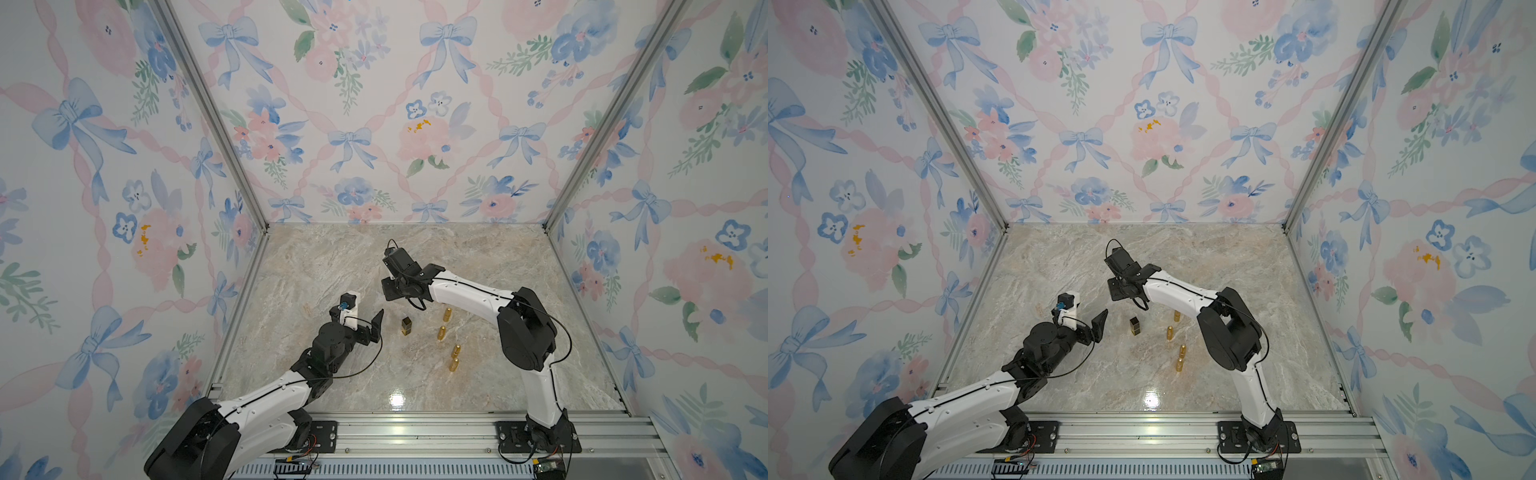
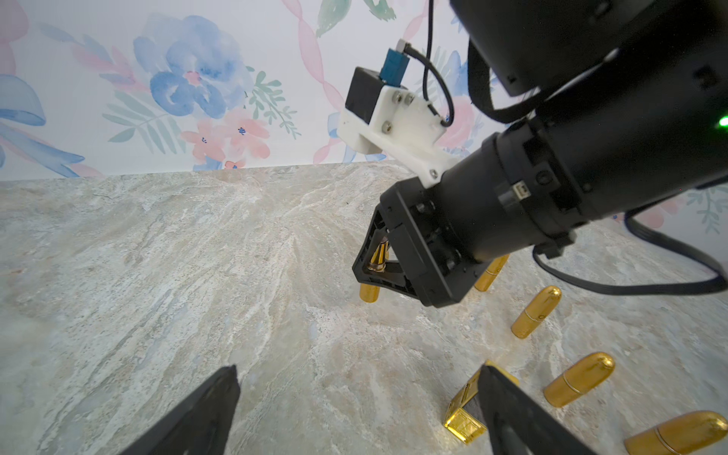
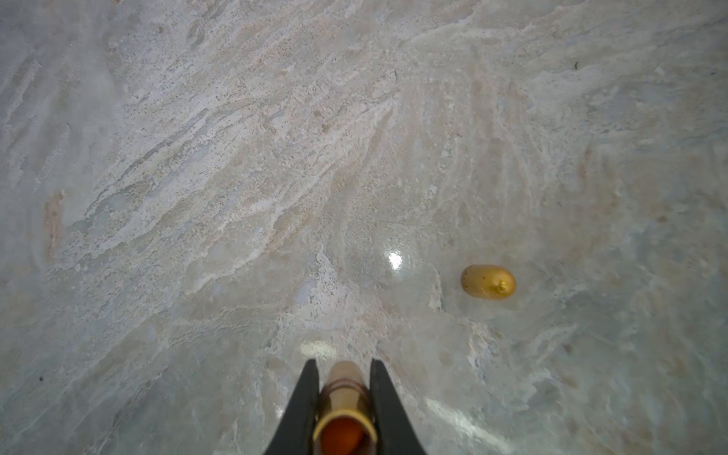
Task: Open the lipstick cap
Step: Place the lipstick at the center of the board.
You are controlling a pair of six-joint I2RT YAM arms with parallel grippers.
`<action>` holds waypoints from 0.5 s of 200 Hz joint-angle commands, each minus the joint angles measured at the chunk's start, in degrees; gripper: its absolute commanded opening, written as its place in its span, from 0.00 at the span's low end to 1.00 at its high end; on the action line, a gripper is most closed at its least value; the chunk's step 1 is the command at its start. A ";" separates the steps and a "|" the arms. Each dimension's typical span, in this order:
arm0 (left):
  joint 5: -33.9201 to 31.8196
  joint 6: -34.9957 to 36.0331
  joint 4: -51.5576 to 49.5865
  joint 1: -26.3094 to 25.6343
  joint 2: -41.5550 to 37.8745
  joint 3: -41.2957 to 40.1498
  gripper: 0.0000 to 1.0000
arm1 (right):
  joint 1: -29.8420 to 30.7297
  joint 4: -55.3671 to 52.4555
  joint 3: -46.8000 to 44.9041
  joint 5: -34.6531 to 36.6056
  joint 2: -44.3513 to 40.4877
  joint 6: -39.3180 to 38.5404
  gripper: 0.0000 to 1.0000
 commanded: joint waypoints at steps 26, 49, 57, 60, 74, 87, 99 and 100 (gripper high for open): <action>-2.03 -2.37 -0.39 0.12 3.43 1.87 0.98 | -2.31 6.31 0.34 3.56 3.62 -0.55 0.16; -1.31 -2.76 -0.27 0.12 5.33 3.03 0.98 | -2.12 7.85 0.44 3.31 4.77 -1.75 0.16; -1.10 -2.86 -0.31 0.11 5.95 3.48 0.98 | -2.07 8.16 0.45 3.35 5.07 -2.17 0.16; -1.06 -2.93 -0.31 0.12 6.17 3.56 0.98 | -2.05 8.44 0.39 3.43 5.20 -2.25 0.16; -1.09 -3.18 -0.27 0.07 7.12 4.09 0.98 | -2.09 8.66 0.60 3.69 5.89 -2.45 0.17; -1.02 -3.37 -0.22 0.12 7.69 4.40 0.98 | -2.04 8.44 1.04 4.04 6.60 -2.63 0.17; -1.17 -3.65 -0.15 0.08 7.88 4.58 0.98 | -2.00 8.43 1.23 4.18 7.21 -2.96 0.17; -1.17 -3.65 -0.14 0.10 7.88 4.60 0.98 | -2.00 8.43 1.24 4.23 7.24 -3.01 0.17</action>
